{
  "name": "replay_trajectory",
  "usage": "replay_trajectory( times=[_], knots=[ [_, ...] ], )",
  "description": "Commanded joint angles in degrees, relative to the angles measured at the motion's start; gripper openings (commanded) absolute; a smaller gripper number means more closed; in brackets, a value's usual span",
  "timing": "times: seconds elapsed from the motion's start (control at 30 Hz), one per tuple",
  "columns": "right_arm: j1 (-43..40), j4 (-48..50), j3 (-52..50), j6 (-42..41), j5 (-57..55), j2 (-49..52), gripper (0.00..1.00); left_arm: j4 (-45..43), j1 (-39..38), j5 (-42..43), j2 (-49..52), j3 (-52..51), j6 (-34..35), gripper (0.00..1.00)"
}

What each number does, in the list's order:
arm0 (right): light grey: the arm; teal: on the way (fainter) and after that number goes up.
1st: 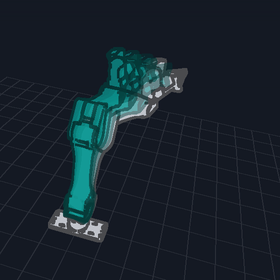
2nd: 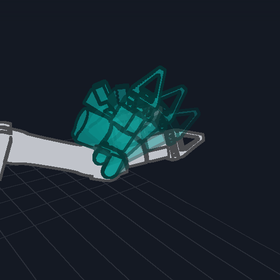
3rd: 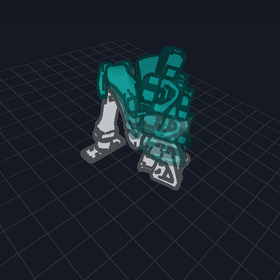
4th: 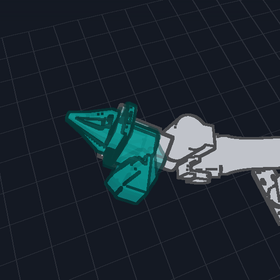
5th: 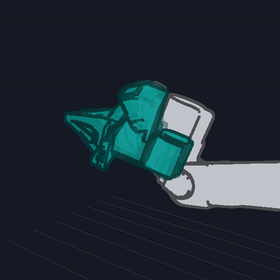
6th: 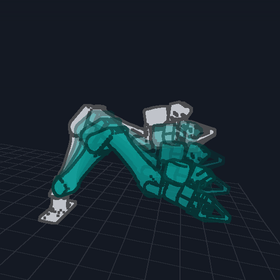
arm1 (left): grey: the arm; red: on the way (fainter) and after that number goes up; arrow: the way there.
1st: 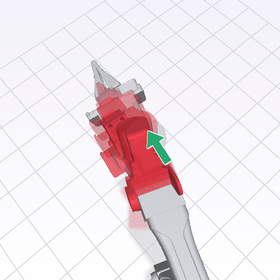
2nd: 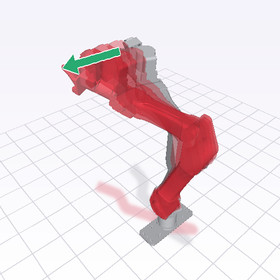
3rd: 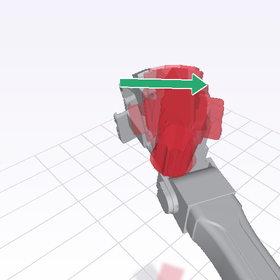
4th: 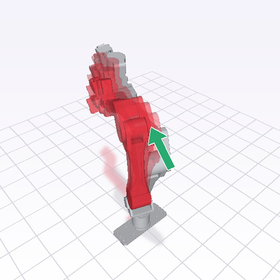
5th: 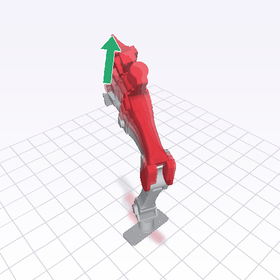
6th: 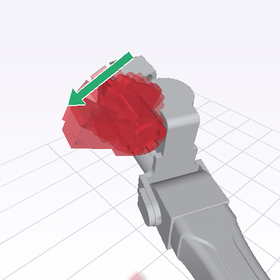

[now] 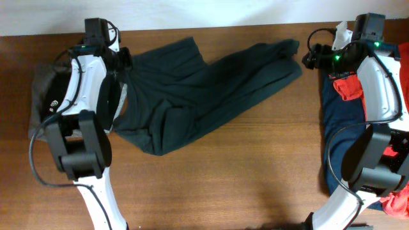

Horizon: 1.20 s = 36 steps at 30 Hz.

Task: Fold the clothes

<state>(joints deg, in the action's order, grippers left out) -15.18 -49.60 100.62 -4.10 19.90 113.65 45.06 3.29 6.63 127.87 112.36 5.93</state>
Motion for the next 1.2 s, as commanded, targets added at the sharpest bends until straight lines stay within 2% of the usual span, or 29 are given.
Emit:
replay_trajectory(
  times=[0.0,0.07,0.2,0.37,0.43,0.47,0.57,0.67,0.8,1.0,1.17],
  knots=[
    [1.7,2.5,-4.0,-4.1,-1.5,1.0,0.82,5.5,0.1,5.8,-8.2,1.4,-0.9,0.41],
    [3.7,7.8,-5.9,-8.2,-1.1,2.6,0.78,12.0,-0.2,7.4,-10.6,1.4,-0.9,0.42],
    [9.2,15.0,-6.2,-10.2,0.8,7.5,0.77,24.3,-2.5,10.6,-11.1,0.9,-1.6,0.42],
    [13.0,17.5,-6.2,-11.7,0.4,9.6,0.78,29.1,-8.9,9.9,-11.1,-4.1,-1.7,0.42],
    [13.0,17.4,-6.0,-11.7,0.4,9.6,0.72,26.9,-12.6,6.1,-11.1,-8.0,-1.7,0.45],
    [12.9,16.3,-6.1,-11.7,0.4,9.6,0.72,23.7,-14.4,0.8,-11.1,-11.1,-1.7,0.45],
    [12.9,13.6,-6.1,-11.6,0.5,9.6,0.72,14.2,-16.4,-5.0,-11.1,-17.4,-1.7,0.48],
    [12.9,11.2,-6.1,-11.6,0.5,9.6,0.72,4.5,-16.5,-8.3,-11.1,-22.8,-1.7,0.48],
    [12.9,8.5,-6.1,-11.6,0.5,9.6,0.72,-3.1,-15.7,-10.4,-11.0,-26.9,-1.7,0.47],
    [12.9,6.7,-6.1,-11.6,0.5,9.6,0.72,-9.1,-15.4,-10.0,-9.5,-29.0,-1.7,0.46],
    [12.9,6.8,-6.1,-11.6,0.4,9.6,0.72,-9.0,-15.4,-2.6,-6.6,-29.0,-1.7,0.41]
  ],
)
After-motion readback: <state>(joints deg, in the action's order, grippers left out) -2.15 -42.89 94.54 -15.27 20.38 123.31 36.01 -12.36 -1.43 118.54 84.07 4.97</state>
